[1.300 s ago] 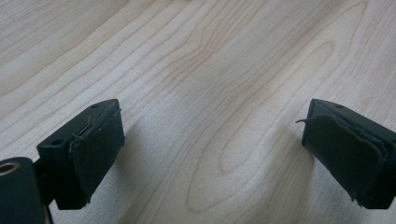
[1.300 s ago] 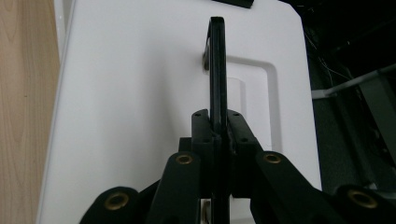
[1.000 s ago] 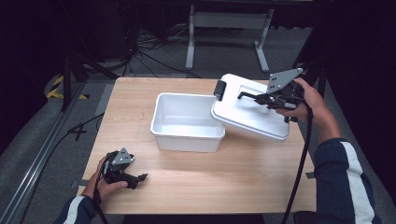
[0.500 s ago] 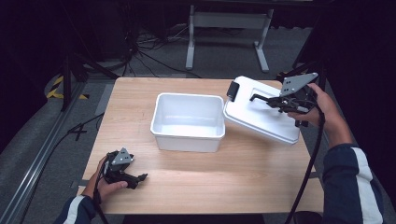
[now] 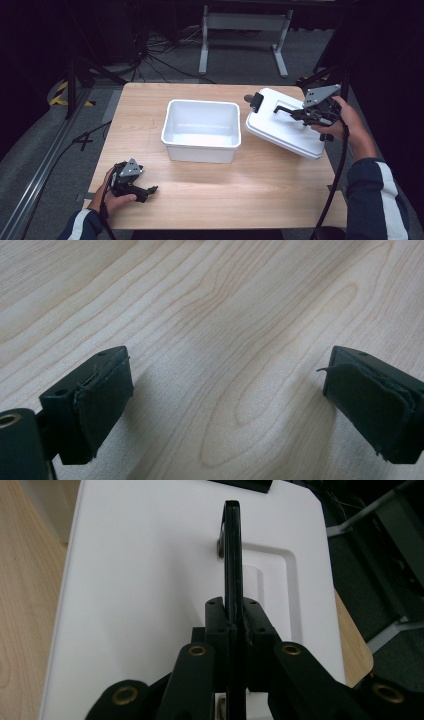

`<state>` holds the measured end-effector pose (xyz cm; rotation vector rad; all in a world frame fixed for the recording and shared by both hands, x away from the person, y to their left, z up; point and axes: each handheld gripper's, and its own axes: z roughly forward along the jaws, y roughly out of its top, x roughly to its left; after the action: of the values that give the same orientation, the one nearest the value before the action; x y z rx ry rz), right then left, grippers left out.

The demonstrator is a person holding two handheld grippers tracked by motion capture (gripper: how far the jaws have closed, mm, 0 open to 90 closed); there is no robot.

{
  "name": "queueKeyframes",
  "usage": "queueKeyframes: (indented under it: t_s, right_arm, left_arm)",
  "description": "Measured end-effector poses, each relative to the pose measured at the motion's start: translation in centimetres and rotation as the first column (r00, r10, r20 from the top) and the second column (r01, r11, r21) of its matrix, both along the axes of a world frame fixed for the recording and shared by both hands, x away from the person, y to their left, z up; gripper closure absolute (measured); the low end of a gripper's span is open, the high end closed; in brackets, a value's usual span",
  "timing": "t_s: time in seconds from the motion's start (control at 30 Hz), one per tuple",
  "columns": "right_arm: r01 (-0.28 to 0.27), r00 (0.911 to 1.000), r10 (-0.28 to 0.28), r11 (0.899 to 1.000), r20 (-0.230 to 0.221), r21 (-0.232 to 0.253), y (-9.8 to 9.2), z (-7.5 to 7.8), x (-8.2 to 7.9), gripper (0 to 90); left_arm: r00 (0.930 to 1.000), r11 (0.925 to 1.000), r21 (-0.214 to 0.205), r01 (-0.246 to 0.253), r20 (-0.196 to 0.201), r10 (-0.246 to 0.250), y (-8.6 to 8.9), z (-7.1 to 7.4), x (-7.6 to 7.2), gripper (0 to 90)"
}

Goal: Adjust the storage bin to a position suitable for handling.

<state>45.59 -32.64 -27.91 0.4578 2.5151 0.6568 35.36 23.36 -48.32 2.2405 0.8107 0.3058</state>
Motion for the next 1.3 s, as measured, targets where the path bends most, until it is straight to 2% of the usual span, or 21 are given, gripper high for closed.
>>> queueKeyframes:
  t_s: [0.43,0.87,1.3]
  right_arm:
    - [0.041,0.9981,-0.041,0.999,-0.047,-0.011,-0.2,-3.2,1.6,84.5]
    - [0.046,0.9925,-0.048,0.999,-0.112,-0.027,0.7,-6.9,3.3,84.4]
    - [0.064,0.9867,-0.067,0.998,-0.148,-0.026,0.6,-8.8,4.0,84.4]
  left_arm:
    - [1.0000,1.0000,0.001,0.001,0.000,-0.001,0.0,0.0,0.0,6.2]
    - [1.0000,1.0000,0.001,0.001,0.000,-0.001,0.0,0.0,0.0,6.2]
    - [1.0000,1.0000,0.002,0.001,0.000,-0.001,0.0,0.0,0.0,6.2]
